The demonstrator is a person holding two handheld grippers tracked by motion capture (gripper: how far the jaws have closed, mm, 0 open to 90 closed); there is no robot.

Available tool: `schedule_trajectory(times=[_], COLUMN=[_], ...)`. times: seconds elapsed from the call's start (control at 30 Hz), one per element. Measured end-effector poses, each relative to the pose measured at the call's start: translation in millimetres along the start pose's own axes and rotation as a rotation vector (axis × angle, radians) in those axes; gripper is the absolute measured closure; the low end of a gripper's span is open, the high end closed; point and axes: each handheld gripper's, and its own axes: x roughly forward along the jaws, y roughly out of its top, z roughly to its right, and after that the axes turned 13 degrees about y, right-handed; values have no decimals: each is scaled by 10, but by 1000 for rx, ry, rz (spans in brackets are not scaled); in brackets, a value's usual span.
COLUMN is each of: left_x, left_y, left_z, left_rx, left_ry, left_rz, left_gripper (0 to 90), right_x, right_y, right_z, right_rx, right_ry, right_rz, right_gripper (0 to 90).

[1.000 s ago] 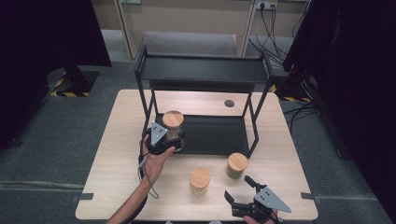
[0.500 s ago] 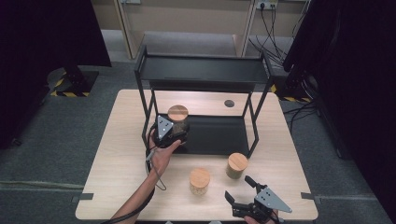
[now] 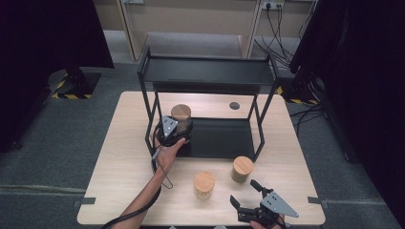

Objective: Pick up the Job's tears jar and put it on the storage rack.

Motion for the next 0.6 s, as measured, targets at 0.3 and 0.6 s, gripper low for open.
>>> schedule_trajectory(times=[0.3,0.6], left_x=[57,110], left_y=[-42,-107], left_z=[30,58], left_rx=[8,16], left_ry=[11,21], left_rz=[-5,-17], left_gripper=[252,252], right_x=[-3,-10], right_y=[0,-3], right_z=[2,6], right_rx=[0,0], right_ry=[1,2], right_rz=[0,2], right_gripper=[44,44])
